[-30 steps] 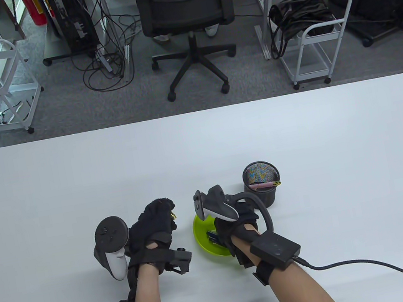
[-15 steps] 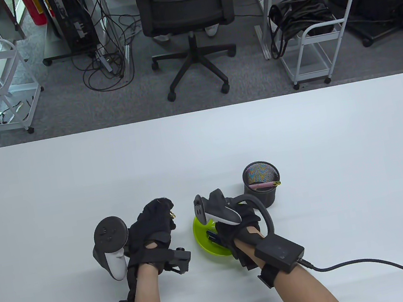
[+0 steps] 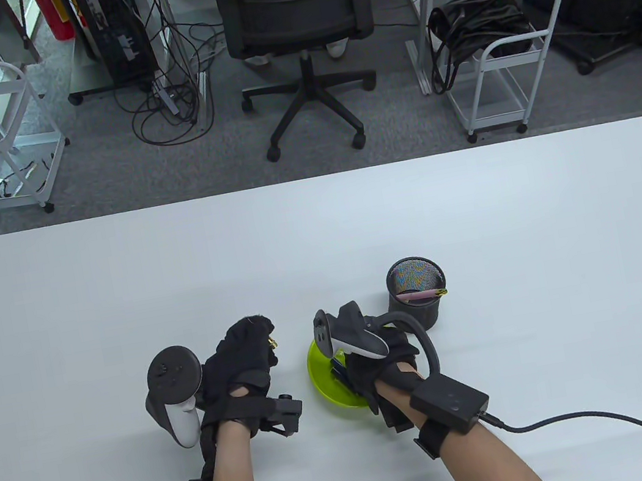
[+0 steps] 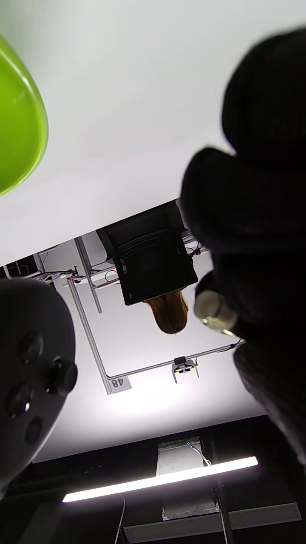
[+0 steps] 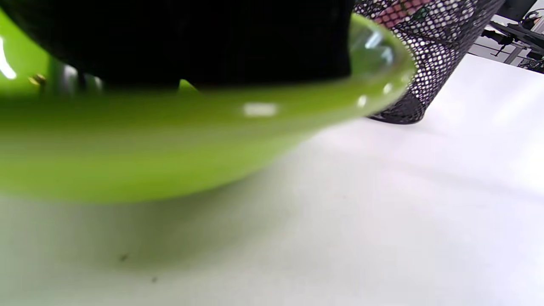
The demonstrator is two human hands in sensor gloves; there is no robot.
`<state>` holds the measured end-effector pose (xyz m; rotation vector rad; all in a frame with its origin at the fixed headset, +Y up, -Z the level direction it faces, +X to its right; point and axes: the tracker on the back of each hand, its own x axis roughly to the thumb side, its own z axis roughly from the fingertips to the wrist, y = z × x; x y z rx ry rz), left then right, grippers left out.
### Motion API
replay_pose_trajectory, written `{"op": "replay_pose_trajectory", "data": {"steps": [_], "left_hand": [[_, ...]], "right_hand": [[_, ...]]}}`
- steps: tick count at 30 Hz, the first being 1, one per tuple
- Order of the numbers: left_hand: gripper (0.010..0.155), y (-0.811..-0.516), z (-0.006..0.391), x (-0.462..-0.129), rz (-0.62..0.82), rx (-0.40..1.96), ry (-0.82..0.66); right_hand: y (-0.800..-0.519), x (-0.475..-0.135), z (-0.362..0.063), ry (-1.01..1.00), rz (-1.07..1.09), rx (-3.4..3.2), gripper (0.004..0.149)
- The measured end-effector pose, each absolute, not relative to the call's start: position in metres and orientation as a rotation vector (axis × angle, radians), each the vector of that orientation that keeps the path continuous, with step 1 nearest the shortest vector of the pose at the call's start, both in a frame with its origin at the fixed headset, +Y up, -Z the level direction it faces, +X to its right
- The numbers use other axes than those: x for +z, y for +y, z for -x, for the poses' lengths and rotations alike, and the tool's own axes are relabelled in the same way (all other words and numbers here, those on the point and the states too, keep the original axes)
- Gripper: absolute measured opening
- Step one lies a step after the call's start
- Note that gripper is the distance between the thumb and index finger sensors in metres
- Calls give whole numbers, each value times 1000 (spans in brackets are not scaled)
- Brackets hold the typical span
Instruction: Assemble fountain pens from components
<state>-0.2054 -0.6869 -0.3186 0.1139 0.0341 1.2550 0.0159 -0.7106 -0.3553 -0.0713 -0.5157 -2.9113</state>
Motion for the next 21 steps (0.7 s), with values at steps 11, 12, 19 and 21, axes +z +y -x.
{"op": "replay_pose_trajectory", "data": {"steps": [11,12,19,21], "left_hand": [[46,-686,198,-319,-97,1218,3],[46,-686,196,-319,-88,1202,-4],[46,-694,188,-321,11,1355,-4],[46,-699,187,-321,50,1473,12]], "right_hand": [[-664,-332,-34,-294,224,-3276,47],[-661,-324,-38,-272,264,-3351,47],[-657,-296,-50,-341,490,-3513,55],[-658,-290,-53,-301,522,-3560,56]]}}
